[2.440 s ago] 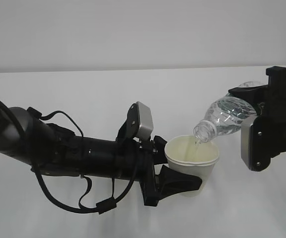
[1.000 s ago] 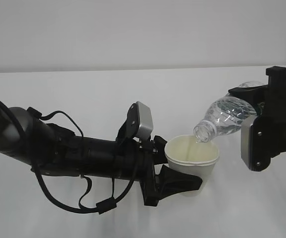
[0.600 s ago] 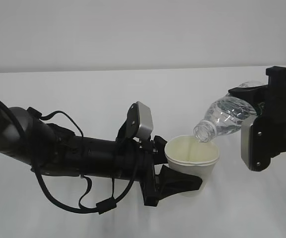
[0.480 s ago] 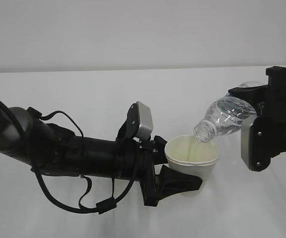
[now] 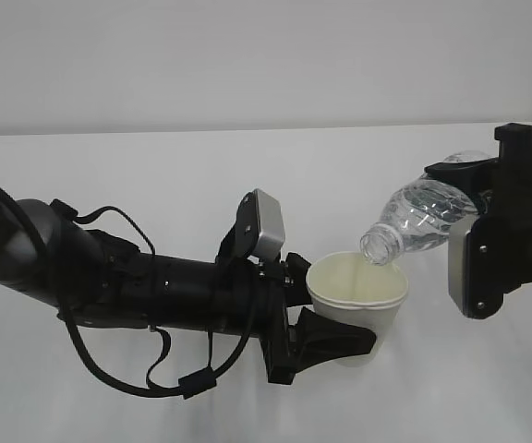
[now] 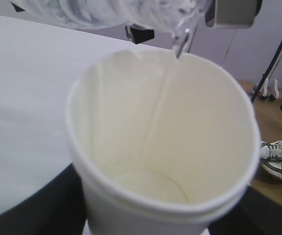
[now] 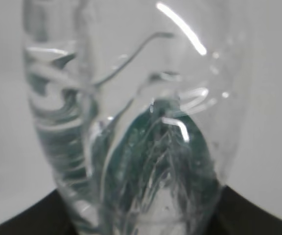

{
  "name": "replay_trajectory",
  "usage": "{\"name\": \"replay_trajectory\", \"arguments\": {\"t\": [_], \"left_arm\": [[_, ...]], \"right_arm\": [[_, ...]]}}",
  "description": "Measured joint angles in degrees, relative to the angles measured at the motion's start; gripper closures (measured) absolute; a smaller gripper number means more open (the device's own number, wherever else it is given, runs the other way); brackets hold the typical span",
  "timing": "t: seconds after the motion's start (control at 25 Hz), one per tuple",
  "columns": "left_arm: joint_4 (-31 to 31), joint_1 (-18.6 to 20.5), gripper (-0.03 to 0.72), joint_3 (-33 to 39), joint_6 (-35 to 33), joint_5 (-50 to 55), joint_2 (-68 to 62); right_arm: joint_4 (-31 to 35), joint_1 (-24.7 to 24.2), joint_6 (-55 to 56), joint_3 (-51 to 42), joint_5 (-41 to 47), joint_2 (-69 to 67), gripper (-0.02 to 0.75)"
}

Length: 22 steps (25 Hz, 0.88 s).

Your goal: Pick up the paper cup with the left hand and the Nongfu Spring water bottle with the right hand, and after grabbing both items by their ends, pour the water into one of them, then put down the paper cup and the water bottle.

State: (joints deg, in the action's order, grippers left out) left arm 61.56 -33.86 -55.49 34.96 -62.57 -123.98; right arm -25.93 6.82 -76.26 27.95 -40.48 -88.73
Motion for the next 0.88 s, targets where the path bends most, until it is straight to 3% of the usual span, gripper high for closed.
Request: {"name": "replay_trajectory", "arguments": {"t": [0.88], "left_arm": [[0.2,0.0,0.211,0.0,0.0,0.0,0.0]], "right_arm": [[0.0,0.0,-1.1,0.0,0.0,0.0,0.382]]}}
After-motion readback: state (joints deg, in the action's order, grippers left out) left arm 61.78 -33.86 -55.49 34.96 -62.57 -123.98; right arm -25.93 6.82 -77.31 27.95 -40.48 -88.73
